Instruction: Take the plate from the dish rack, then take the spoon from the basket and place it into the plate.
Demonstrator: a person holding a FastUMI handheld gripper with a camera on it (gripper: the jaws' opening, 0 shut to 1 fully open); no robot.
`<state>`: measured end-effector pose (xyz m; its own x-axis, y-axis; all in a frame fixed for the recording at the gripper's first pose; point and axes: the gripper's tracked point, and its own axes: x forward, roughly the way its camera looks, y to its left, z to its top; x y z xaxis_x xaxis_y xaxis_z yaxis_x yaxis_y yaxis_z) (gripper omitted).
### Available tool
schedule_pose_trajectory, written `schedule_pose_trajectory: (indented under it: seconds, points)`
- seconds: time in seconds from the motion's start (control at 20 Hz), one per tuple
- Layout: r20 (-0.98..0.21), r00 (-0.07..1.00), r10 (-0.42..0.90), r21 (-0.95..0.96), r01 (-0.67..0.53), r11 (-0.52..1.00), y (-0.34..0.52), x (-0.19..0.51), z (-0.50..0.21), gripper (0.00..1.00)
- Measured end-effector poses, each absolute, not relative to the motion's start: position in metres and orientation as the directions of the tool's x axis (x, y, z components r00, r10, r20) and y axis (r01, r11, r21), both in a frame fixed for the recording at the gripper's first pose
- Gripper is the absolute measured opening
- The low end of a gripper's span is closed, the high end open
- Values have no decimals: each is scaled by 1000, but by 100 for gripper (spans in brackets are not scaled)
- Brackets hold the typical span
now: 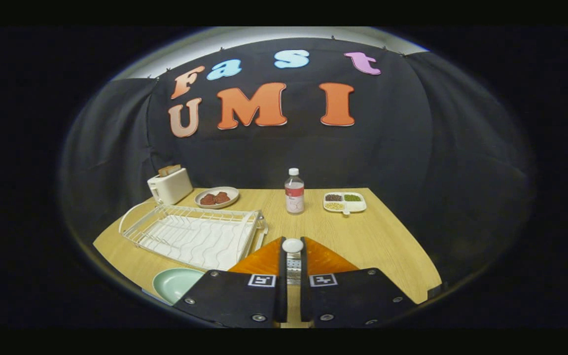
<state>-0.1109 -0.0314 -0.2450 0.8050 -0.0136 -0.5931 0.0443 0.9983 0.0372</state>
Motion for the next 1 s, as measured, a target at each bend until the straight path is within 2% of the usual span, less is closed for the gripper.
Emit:
schedule_pose_trajectory:
  seconds: [0.4,1.0]
  points:
    - [-547,833,86,94,-41,995,-10,-123,-197,11]
    - [-578,739,345,251,-241,938,77,-165,-222,11]
